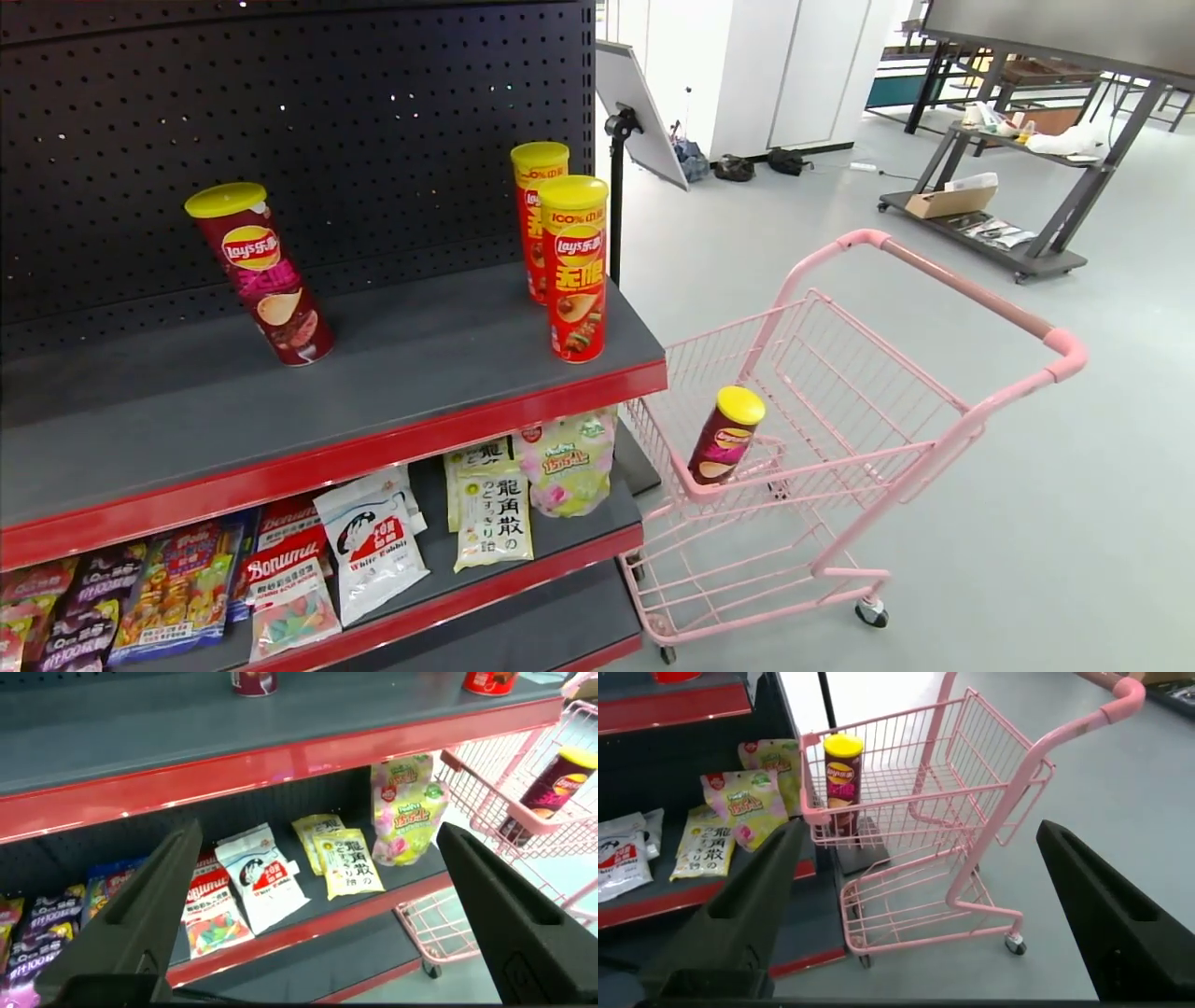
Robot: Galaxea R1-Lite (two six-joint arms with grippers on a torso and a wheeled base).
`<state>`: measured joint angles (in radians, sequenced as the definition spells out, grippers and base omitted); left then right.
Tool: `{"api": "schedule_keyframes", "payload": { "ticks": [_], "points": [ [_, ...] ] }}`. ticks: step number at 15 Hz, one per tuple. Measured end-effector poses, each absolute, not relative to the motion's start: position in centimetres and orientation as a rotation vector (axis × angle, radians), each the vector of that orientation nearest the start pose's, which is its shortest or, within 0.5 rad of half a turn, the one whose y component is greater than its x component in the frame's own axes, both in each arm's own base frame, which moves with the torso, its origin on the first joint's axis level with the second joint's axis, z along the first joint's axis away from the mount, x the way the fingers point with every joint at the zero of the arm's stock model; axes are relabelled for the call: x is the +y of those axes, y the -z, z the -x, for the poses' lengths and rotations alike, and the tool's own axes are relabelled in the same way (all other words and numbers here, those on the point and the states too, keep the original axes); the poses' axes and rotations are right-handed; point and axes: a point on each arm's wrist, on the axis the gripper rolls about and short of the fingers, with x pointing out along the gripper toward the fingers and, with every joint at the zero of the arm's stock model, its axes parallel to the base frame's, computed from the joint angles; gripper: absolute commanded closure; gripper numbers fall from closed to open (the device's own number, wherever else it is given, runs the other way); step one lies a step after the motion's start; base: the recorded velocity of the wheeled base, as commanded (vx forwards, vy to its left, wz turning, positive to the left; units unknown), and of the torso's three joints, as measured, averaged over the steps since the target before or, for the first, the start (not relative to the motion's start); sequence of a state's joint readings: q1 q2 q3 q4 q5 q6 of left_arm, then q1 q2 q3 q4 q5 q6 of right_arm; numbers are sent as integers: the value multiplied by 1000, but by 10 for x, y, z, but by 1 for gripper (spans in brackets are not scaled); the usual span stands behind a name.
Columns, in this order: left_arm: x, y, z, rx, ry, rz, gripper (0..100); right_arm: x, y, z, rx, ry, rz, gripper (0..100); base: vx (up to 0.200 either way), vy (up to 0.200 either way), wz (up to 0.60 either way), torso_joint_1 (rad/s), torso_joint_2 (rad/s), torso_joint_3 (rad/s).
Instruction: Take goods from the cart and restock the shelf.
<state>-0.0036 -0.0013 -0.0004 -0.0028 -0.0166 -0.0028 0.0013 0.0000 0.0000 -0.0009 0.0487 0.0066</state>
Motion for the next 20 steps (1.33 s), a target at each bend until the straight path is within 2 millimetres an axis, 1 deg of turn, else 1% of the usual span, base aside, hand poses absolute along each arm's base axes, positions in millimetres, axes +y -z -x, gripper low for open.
{"api": "schedule_keyframes", "payload": {
  "ticks": [8,14,20],
  "points": [
    [0,-76,23,-4,20,2,0,1,-75,23,0,-50,-6,0,200,0,0,8,4,4],
    [0,-76,23,-4,20,2,0,1,-75,23,0,-50,-7,0,0,0,0,-12,17,16],
    [0,-76,23,-4,20,3,0,1,-75,23,0,-50,-8,0,0,0,0,-135,353,207]
  ]
}}
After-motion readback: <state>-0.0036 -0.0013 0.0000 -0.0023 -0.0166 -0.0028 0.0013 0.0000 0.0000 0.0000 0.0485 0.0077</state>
